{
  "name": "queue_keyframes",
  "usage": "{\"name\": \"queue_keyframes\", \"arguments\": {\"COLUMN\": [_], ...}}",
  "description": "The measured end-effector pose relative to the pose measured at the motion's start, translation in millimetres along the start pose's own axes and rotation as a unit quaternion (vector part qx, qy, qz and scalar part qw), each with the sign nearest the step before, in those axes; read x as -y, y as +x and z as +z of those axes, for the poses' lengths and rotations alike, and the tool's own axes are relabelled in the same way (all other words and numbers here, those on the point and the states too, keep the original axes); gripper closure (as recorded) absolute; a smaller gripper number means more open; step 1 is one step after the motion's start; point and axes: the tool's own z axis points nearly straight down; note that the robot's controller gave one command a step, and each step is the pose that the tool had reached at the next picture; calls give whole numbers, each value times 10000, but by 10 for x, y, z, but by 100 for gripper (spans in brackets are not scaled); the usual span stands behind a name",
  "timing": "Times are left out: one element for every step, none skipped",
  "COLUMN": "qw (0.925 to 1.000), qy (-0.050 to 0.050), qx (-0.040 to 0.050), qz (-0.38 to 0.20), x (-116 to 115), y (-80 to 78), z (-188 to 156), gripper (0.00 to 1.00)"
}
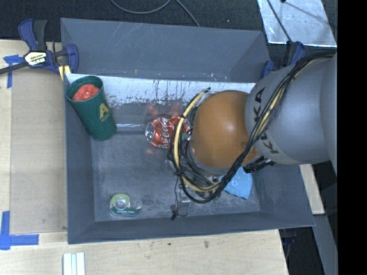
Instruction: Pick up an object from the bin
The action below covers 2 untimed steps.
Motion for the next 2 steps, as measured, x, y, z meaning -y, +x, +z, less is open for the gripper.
{"name": "queue_keyframes", "arguments": {"qw": [10000,9989], "qy": [-7,8], "qx": [42,-11], "qz": [9,-465], "x": [2,-74], "y": [-19,-97], "z": [-44,-237], "gripper": [0,0]}}
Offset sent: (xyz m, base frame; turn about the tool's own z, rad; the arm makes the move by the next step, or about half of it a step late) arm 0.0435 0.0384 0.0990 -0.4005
